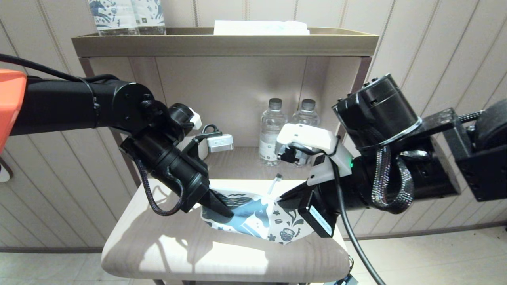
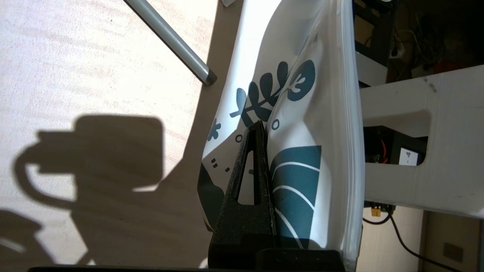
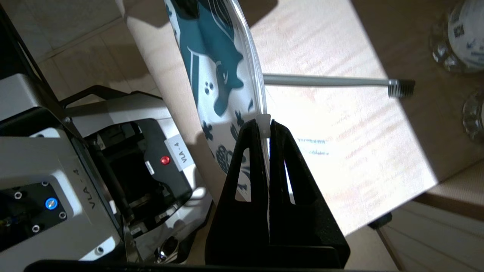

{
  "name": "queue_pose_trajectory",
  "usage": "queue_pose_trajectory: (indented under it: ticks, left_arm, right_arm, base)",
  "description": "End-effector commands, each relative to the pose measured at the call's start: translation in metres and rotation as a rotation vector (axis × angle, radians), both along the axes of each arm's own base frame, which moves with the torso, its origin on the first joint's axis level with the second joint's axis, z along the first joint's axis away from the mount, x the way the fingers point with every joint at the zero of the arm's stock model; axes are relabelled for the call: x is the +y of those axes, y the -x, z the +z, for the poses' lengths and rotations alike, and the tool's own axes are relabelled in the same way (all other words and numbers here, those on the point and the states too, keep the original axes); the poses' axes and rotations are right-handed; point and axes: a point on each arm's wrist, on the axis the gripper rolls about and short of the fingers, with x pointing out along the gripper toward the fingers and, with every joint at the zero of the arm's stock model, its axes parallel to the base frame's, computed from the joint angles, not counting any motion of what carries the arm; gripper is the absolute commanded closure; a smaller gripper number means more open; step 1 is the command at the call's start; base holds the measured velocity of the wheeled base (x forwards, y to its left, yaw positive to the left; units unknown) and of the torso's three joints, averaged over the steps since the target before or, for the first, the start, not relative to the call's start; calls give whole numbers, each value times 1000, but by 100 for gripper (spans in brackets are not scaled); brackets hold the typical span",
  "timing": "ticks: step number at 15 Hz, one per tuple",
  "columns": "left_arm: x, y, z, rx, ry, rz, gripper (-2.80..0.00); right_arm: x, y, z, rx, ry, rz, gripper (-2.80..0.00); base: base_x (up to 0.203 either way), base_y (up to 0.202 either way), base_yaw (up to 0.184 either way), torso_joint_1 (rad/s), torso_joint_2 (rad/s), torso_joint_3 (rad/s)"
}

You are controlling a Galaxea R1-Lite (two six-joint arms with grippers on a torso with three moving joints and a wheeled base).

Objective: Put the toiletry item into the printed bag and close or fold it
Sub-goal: Open the storage bag

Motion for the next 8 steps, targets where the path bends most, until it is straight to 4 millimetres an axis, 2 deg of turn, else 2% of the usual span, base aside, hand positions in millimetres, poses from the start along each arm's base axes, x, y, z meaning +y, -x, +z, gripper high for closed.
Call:
queue_pose_trajectory:
  ticks: [1, 8]
  left_arm:
    - [0, 1, 0, 4, 0, -4, 0]
    - [0, 1, 1, 2, 4, -4, 0]
  right_arm:
    - [-21, 11, 5, -8, -16, -20, 0]
    - [-54, 20, -9, 42, -2, -80, 0]
  base:
    - [0, 0, 0, 0, 0, 0]
    - [0, 0, 0, 0, 0, 0]
